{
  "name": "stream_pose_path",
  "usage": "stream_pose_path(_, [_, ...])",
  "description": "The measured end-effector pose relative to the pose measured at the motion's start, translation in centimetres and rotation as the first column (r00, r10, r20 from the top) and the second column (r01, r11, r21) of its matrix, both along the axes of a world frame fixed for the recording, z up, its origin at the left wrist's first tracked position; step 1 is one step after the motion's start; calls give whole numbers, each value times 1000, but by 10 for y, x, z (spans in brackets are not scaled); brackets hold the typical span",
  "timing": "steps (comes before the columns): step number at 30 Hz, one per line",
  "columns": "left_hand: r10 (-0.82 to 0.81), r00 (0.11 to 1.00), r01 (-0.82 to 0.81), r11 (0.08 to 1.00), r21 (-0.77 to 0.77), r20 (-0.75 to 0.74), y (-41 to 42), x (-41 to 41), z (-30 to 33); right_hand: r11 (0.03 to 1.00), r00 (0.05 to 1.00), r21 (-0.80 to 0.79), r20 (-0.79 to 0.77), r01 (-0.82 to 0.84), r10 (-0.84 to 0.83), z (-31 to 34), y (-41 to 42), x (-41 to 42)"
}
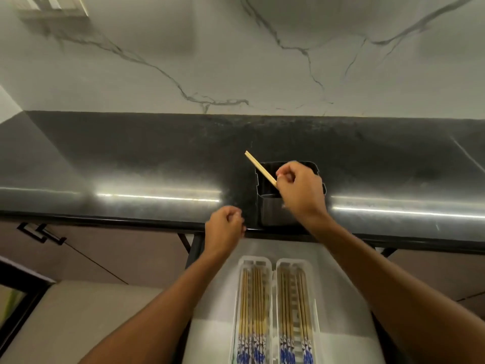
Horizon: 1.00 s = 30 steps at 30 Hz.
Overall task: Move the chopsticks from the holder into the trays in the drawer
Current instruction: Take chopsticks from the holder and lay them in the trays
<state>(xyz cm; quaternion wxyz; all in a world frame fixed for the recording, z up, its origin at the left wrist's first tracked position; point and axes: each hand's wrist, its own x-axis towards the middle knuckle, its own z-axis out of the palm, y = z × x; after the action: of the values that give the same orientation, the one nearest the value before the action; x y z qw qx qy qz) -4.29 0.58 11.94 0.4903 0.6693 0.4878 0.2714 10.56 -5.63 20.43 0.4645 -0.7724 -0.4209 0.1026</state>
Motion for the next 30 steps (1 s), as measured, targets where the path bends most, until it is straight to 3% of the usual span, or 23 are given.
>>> stream_pose_path(3, [49, 993, -52, 998, 23, 111, 20, 17, 36, 976, 983, -215, 179, -11, 51, 8, 31, 24])
stream_pose_path(5, [68, 988, -73, 997, 34, 138, 27, 27, 52, 914, 965, -404, 219, -42, 142, 4, 49, 35])
stream_pose_path(8, [79, 985, -87, 995, 47, 152, 31, 37, 63, 794, 961, -599, 144, -104, 235, -10, 69, 45])
stream_pose_path(12, [91, 982, -97, 995, 32, 163, 30, 43, 64, 738, 953, -649, 68, -184, 297, -24, 75, 48])
stream_pose_path(17, [95, 981, -103, 994, 41, 169, 29, 45, 65, 806, 954, -562, 90, -187, 285, -22, 67, 55])
stream_pose_path(24, [-41, 986, -2, 965, 262, 160, 22, 59, 85, 959, 965, -197, 121, -205, 231, 44, 48, 66])
stream_pose_path(30, [-204, 965, 137, 929, 343, 167, -9, 72, 118, 964, 963, 72, -75, -254, 259, 106, 8, 65])
